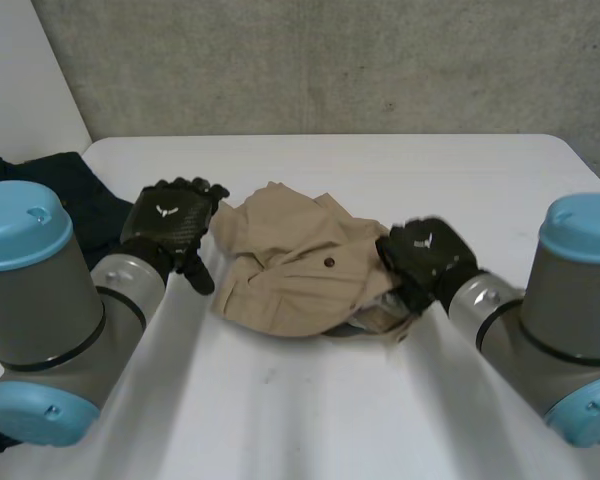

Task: Fold the laundry.

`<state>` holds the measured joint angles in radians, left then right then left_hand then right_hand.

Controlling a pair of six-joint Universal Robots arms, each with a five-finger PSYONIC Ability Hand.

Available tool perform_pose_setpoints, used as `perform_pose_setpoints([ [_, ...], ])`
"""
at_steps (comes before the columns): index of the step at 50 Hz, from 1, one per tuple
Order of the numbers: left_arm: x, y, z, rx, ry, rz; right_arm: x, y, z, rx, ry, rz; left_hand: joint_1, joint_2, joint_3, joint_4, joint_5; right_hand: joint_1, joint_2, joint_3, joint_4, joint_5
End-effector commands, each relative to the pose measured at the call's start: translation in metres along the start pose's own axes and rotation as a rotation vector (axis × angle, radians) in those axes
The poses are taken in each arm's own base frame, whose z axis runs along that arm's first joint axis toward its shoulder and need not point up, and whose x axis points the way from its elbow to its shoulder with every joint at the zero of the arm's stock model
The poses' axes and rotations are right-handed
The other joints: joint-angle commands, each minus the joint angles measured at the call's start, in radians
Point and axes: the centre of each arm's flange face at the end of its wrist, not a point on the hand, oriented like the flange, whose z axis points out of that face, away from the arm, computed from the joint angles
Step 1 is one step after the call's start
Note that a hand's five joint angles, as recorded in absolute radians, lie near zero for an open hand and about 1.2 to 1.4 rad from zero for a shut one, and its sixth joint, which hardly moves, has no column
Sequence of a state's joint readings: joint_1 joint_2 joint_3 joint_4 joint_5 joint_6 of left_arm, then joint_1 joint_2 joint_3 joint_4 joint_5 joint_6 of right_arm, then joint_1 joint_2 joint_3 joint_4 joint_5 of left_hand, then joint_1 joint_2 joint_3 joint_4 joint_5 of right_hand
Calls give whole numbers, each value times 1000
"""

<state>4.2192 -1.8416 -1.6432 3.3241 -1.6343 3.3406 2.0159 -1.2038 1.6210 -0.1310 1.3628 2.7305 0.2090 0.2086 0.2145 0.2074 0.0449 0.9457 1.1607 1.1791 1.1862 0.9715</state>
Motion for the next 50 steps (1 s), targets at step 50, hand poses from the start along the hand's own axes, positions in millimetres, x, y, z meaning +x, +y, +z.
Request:
perform_pose_setpoints([
  [50,-12,-187,45,561,-57,-128,81,-226,-3,695,162,-192,1187,1188,1182,1189,1177,451,236,217,210,250],
])
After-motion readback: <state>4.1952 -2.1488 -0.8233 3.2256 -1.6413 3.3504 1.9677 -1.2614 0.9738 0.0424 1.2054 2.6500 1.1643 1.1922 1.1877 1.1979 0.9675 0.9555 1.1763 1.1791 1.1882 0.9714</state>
